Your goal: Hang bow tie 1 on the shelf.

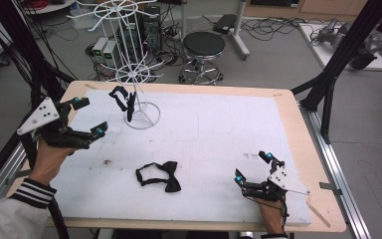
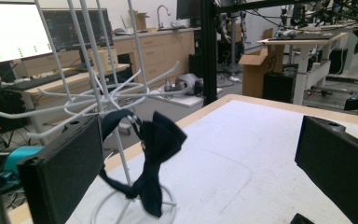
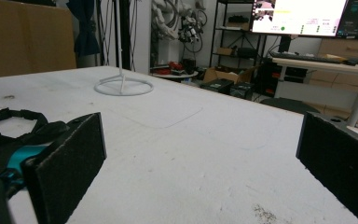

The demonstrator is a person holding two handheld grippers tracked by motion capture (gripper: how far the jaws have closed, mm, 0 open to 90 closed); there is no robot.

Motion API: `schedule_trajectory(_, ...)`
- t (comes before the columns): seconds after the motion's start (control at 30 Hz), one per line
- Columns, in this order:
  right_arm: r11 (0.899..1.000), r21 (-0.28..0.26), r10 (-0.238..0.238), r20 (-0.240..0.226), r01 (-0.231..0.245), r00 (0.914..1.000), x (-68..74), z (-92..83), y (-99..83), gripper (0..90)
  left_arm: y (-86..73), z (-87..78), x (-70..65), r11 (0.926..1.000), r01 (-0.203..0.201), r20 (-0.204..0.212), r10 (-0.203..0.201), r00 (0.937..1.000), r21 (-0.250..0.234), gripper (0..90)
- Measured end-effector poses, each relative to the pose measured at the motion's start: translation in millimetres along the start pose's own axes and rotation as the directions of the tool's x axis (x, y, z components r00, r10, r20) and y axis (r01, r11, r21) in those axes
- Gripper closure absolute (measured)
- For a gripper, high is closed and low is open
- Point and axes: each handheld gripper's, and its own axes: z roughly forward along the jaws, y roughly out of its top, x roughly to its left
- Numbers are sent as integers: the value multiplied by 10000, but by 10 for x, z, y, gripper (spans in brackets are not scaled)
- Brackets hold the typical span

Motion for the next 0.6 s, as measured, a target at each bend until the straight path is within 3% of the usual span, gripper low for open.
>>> schedule_trajectory(0.33, 10000, 75, -48, -9, 48, 10000, 8, 5, -43, 6, -212, -75, -117, 10000, -14, -12, 14, 10000, -36, 17)
schedule_trajectory(0.6, 9999, 28, -126, 41, 125, 9999, 13, 8, -46, 6, -358, -112, -132, 9999, 166, 109, -167, 9998, 34, 17)
